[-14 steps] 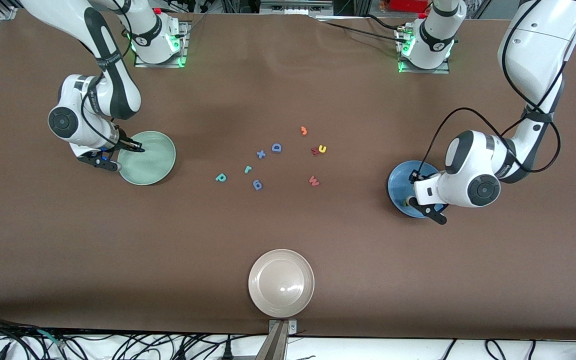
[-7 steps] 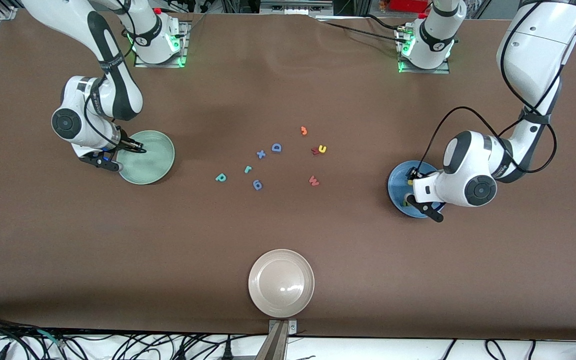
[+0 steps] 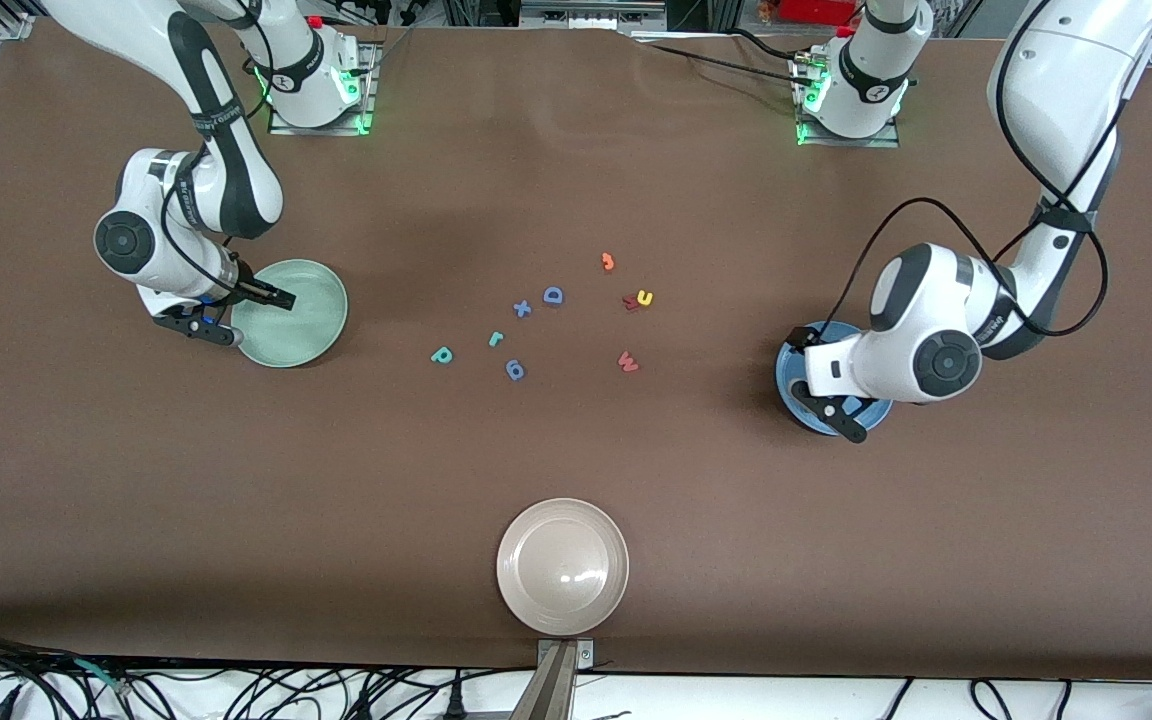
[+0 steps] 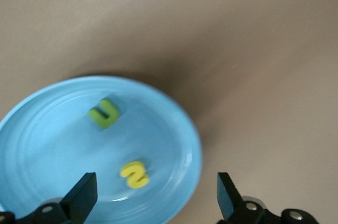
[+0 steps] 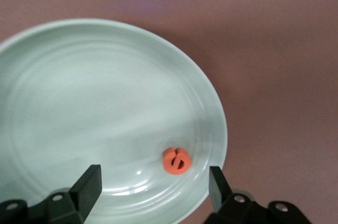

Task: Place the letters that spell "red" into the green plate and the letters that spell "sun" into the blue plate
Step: 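Grasp the teal d with the right gripper while the left gripper returns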

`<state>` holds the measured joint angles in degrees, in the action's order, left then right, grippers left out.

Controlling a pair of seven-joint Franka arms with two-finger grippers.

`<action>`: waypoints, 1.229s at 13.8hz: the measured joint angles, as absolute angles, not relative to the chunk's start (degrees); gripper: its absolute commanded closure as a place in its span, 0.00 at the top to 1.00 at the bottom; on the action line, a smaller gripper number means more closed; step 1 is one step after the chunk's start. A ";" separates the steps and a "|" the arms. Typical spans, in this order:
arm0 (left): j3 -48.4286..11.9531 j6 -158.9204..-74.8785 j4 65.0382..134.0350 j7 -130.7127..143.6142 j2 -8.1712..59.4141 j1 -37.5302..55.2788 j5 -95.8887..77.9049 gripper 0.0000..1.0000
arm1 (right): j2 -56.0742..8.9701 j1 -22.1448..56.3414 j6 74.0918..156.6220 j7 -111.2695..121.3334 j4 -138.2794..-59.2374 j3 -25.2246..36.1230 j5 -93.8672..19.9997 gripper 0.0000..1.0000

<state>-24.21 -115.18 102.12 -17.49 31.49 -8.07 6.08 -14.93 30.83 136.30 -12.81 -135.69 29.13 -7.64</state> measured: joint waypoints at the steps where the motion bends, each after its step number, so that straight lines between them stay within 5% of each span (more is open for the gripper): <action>1: -25.86 -114.68 102.11 -14.63 30.88 -8.07 6.08 1.00 | -14.32 30.92 134.72 -13.84 -134.43 28.66 -7.67 0.89; 8: -32.91 -112.55 102.64 4.52 30.40 -5.25 6.08 1.00 | -13.34 31.40 119.47 -31.46 -117.82 20.59 -8.05 0.93; 17: -32.82 -112.47 103.54 6.58 30.41 -5.33 6.08 1.00 | -26.63 36.90 129.23 -47.76 -110.20 14.71 -18.04 0.98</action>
